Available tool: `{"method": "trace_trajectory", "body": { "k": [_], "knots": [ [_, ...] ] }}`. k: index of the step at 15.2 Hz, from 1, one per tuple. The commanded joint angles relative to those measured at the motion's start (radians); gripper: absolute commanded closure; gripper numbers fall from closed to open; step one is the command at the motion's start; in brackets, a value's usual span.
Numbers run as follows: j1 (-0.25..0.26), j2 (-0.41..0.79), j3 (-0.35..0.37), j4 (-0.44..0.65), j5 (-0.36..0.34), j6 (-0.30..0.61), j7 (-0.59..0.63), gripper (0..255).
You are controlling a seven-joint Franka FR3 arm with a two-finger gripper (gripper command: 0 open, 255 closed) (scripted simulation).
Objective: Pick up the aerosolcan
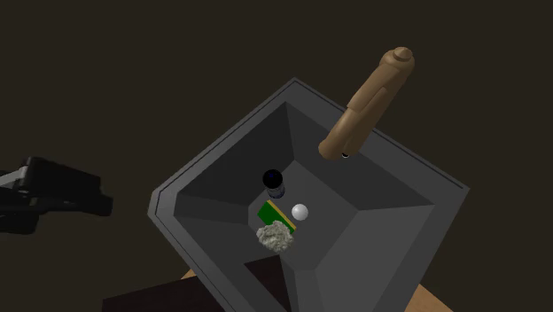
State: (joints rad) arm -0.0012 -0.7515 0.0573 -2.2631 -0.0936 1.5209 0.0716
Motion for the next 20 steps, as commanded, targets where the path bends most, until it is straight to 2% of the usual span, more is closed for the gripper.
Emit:
{"method": "trace_trajectory", "body": {
  "k": [1,11,16,20],
  "knots": [
    [0.000,0.000,0.000,0.000,0.000,0.000,0.000,0],
    [-0.047,-0.078,-0.103,-0.371,-0.126,0.416,-0.072,0],
    [-0.095,-0.029,-0.169,-0.500,-0.209,0.662,-0.100,0],
    [-0.146,0.070,-0.222,-0.568,-0.288,0.884,-0.113,0]
  ]
}}
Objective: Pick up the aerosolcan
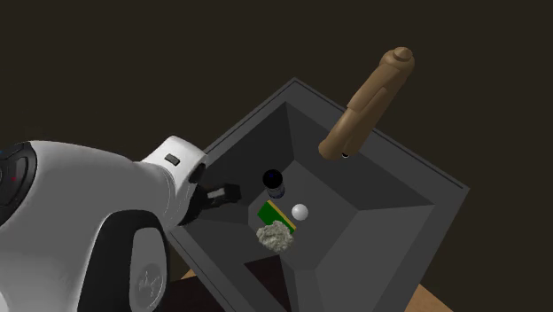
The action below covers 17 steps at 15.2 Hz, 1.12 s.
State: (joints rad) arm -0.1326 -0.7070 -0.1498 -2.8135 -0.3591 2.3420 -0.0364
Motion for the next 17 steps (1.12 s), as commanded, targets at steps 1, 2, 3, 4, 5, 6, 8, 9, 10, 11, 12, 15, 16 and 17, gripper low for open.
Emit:
{"method": "trace_trajectory", "body": {
  "k": [1,2,3,4,5,6,8,9,10,11,12,15,16,17],
  "knots": [
    [-0.030,0.060,-0.028,-0.028,-0.044,0.122,-0.007,0],
    [-0.045,0.098,-0.040,-0.036,-0.066,0.182,-0.007,0],
    [-0.061,0.139,-0.051,-0.042,-0.089,0.243,-0.006,0],
    [-0.078,0.183,-0.060,-0.044,-0.113,0.305,-0.003,0],
    [-0.097,0.231,-0.068,-0.044,-0.137,0.367,0.001,0],
    [-0.117,0.282,-0.073,-0.040,-0.164,0.429,0.008,0],
    [-0.165,0.389,-0.075,-0.024,-0.225,0.552,0.032,0],
    [-0.196,0.446,-0.069,-0.011,-0.263,0.611,0.053,0],
    [-0.234,0.503,-0.057,0.007,-0.313,0.667,0.084,0],
    [-0.282,0.561,-0.036,0.031,-0.383,0.720,0.134,0],
    [-0.341,0.620,-0.009,0.063,-0.491,0.767,0.217,0],
    [-0.405,0.805,-0.035,0.251,-1.099,0.856,0.756,0],
    [-0.373,0.868,-0.076,0.341,-1.353,0.879,1.012,0],
    [-0.405,0.926,-0.036,0.436,-1.625,0.889,1.296,0]
  ]
}}
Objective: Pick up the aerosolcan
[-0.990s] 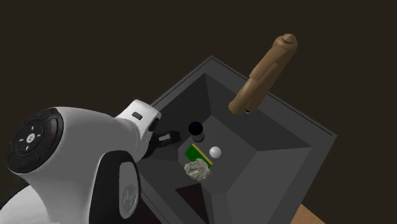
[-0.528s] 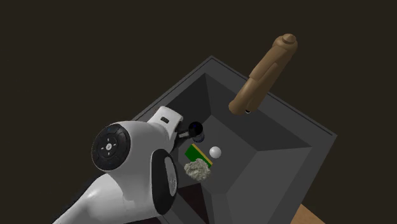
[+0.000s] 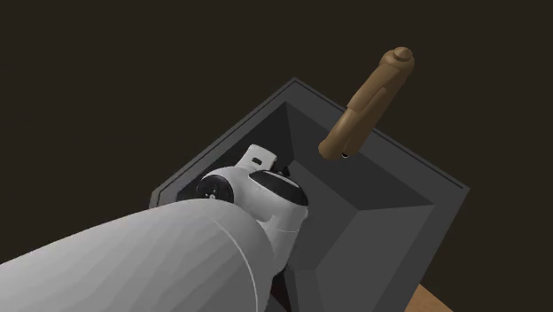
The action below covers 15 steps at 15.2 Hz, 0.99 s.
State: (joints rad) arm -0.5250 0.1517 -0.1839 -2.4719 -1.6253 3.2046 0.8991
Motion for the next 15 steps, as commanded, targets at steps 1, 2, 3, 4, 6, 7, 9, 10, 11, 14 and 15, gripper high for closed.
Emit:
{"method": "trace_trajectory", "body": {
  "k": [1,2,3,4,6,7,9,10,11,14,15],
  "knots": [
    [-0.078,0.115,0.080,0.169,-0.570,0.019,0.578,0],
    [-0.145,0.130,0.148,0.180,-0.590,0.004,0.587,0],
    [-0.207,0.142,0.213,0.181,-0.600,-0.015,0.588,0],
    [-0.243,0.155,0.254,0.185,-0.626,-0.030,0.609,0],
    [-0.292,0.183,0.311,0.196,-0.679,-0.055,0.656,0],
    [-0.312,0.197,0.334,0.201,-0.703,-0.068,0.676,0],
    [-0.352,0.234,0.382,0.212,-0.755,-0.099,0.719,0],
    [-0.352,0.234,0.382,0.212,-0.755,-0.099,0.719,0],
    [-0.352,0.234,0.382,0.212,-0.755,-0.099,0.719,0],
    [-0.351,0.233,0.381,0.212,-0.753,-0.098,0.717,255],
    [-0.351,0.233,0.381,0.211,-0.753,-0.098,0.718,255]
  ]
}}
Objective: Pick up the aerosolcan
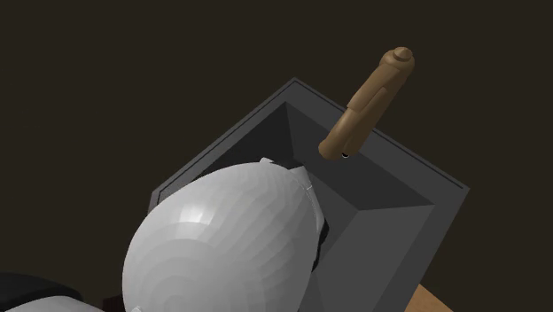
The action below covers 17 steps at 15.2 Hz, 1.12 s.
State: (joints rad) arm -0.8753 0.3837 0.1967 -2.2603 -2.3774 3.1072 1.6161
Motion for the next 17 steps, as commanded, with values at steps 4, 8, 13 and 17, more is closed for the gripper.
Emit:
{"method": "trace_trajectory", "body": {
  "k": [4,8,13,17],
  "knots": [
    [0.001,0.001,-0.001,0.000,0.001,0.000,0.000,255],
    [0.028,-0.026,-0.034,-0.008,0.037,0.022,-0.031,255],
    [0.145,-0.097,-0.173,-0.037,0.177,0.085,-0.156,255],
    [0.330,-0.151,-0.385,-0.081,0.383,0.138,-0.354,255]
  ]
}}
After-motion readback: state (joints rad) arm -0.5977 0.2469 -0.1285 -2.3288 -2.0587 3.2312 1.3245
